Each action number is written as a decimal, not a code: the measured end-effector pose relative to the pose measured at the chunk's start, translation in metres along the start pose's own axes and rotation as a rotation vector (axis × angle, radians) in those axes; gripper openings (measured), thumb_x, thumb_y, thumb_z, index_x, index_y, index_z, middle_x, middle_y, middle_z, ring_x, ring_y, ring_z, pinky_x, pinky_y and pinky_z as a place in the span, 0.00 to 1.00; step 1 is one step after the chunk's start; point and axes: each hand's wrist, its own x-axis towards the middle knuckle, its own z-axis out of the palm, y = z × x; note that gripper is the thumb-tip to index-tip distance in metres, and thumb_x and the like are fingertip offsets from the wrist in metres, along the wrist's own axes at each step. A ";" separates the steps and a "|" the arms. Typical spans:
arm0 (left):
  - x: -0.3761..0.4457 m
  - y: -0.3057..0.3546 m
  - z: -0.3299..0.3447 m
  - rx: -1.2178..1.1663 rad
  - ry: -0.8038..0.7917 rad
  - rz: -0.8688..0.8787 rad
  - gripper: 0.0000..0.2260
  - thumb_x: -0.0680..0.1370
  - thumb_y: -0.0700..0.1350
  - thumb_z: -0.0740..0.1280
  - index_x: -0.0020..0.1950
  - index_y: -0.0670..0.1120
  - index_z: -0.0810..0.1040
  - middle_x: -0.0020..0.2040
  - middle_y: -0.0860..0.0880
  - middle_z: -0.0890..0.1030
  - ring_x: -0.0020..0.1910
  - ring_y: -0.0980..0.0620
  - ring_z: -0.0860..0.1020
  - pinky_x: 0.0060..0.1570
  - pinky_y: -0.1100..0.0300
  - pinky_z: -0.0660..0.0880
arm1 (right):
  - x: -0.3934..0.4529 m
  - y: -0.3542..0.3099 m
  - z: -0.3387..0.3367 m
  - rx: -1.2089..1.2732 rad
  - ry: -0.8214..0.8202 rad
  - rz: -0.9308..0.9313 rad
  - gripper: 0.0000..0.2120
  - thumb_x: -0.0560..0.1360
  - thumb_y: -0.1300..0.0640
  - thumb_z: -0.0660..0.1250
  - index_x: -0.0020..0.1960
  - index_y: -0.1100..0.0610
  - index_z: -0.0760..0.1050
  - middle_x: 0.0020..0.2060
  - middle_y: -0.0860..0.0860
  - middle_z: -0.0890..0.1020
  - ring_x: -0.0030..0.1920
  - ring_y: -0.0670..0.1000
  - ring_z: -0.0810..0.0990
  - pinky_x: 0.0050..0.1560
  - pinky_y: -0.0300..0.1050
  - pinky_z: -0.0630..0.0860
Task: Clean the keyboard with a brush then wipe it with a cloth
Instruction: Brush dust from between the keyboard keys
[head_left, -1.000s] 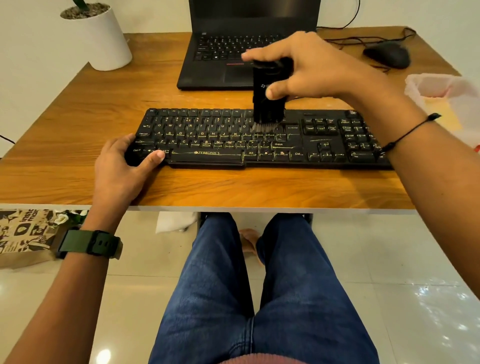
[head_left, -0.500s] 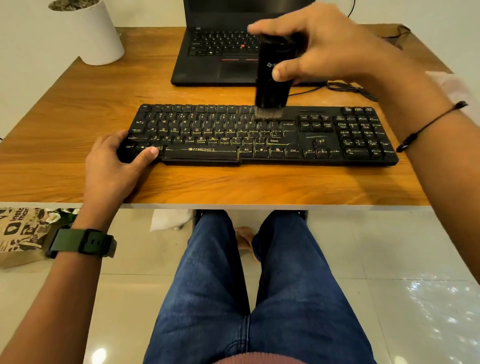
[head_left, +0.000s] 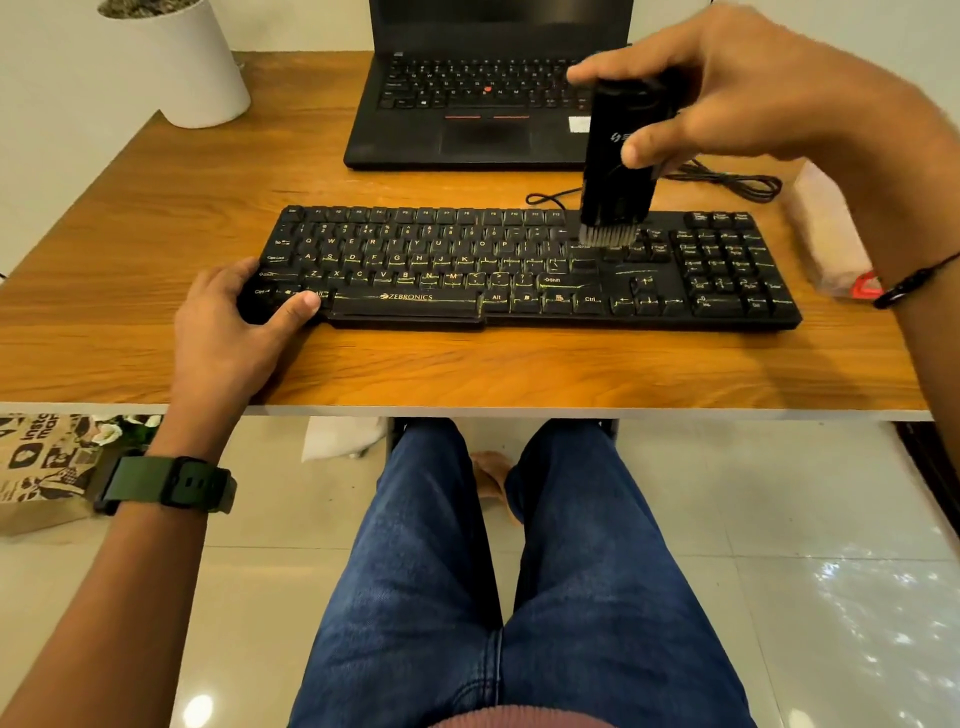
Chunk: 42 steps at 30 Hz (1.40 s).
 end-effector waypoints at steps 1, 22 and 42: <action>0.000 0.000 0.000 0.001 0.001 0.000 0.30 0.73 0.54 0.69 0.70 0.41 0.67 0.66 0.41 0.71 0.65 0.45 0.70 0.64 0.53 0.67 | 0.001 -0.002 -0.001 -0.019 -0.015 -0.003 0.30 0.73 0.67 0.67 0.69 0.45 0.67 0.65 0.46 0.70 0.59 0.50 0.70 0.43 0.39 0.75; 0.000 0.001 -0.001 -0.010 -0.031 -0.013 0.30 0.73 0.54 0.68 0.71 0.42 0.66 0.66 0.42 0.71 0.65 0.45 0.69 0.63 0.51 0.68 | 0.020 -0.023 0.013 -0.137 -0.127 -0.039 0.30 0.72 0.66 0.68 0.68 0.44 0.68 0.64 0.49 0.72 0.57 0.55 0.75 0.47 0.51 0.80; 0.001 -0.002 0.001 -0.009 0.006 0.014 0.30 0.73 0.53 0.69 0.70 0.40 0.67 0.64 0.41 0.72 0.64 0.46 0.70 0.60 0.58 0.66 | 0.037 -0.044 0.030 -0.125 -0.086 -0.042 0.29 0.72 0.65 0.68 0.69 0.46 0.67 0.65 0.49 0.72 0.54 0.53 0.76 0.43 0.48 0.80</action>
